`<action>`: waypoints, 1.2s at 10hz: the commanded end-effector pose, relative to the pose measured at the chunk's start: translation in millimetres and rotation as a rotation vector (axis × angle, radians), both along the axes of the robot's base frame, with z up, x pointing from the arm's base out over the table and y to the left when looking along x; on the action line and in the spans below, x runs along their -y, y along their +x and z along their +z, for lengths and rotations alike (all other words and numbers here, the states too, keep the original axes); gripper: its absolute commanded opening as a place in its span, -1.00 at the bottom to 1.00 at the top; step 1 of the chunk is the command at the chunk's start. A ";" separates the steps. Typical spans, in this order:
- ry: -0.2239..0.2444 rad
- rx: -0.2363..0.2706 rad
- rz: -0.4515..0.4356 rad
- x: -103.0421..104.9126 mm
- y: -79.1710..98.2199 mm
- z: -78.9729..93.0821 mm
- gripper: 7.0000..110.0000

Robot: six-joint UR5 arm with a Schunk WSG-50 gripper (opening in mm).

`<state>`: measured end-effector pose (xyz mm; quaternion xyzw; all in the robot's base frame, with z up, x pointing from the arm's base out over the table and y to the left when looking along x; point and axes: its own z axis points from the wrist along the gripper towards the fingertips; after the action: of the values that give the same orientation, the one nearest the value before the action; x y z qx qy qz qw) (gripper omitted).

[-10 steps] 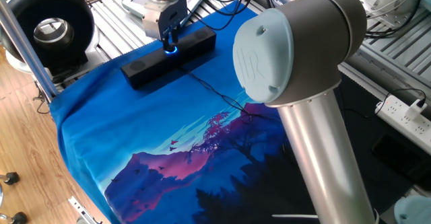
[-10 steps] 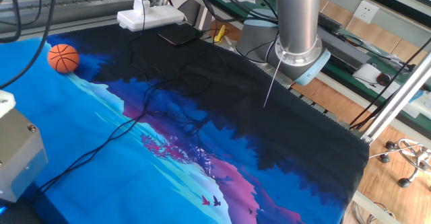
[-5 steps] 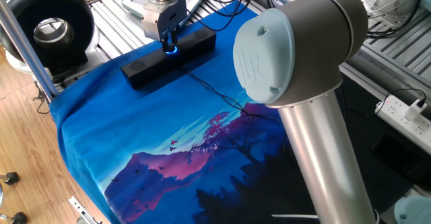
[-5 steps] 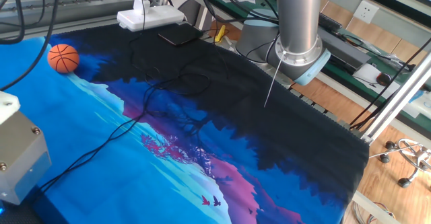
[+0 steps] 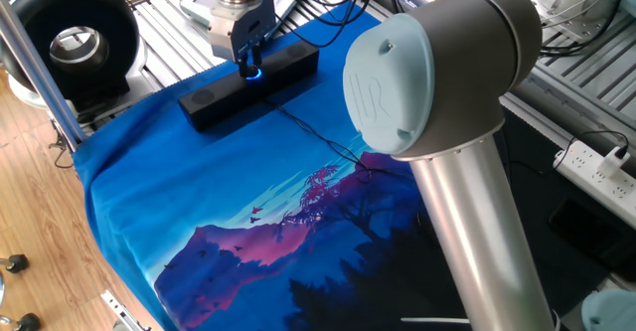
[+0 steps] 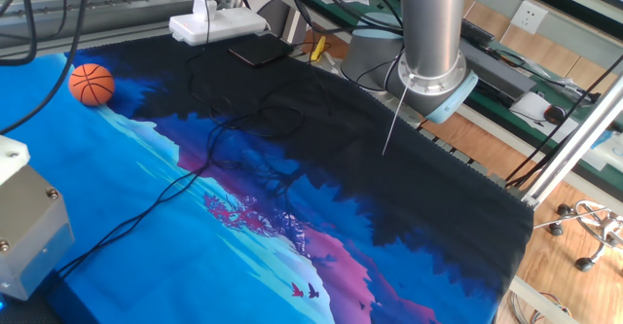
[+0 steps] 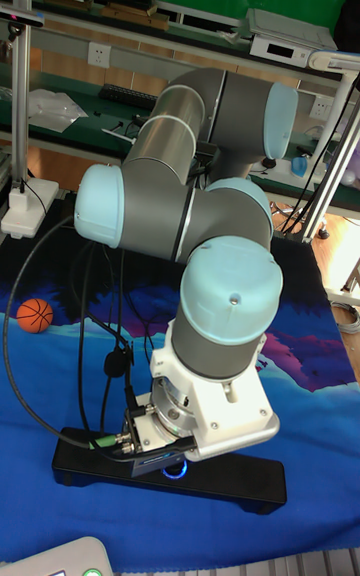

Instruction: Turn the knob to increase the volume of the speaker

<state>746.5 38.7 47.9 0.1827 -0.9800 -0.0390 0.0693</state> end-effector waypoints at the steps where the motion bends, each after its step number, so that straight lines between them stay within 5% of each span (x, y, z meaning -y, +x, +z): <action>1: -0.001 0.002 -0.011 -0.9 0.6 -2.7 -0.28; 12: -0.002 0.000 -0.027 -1.4 0.5 -2.5 -0.28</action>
<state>746.4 37.7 45.5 0.1725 -0.9819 -0.0338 0.0710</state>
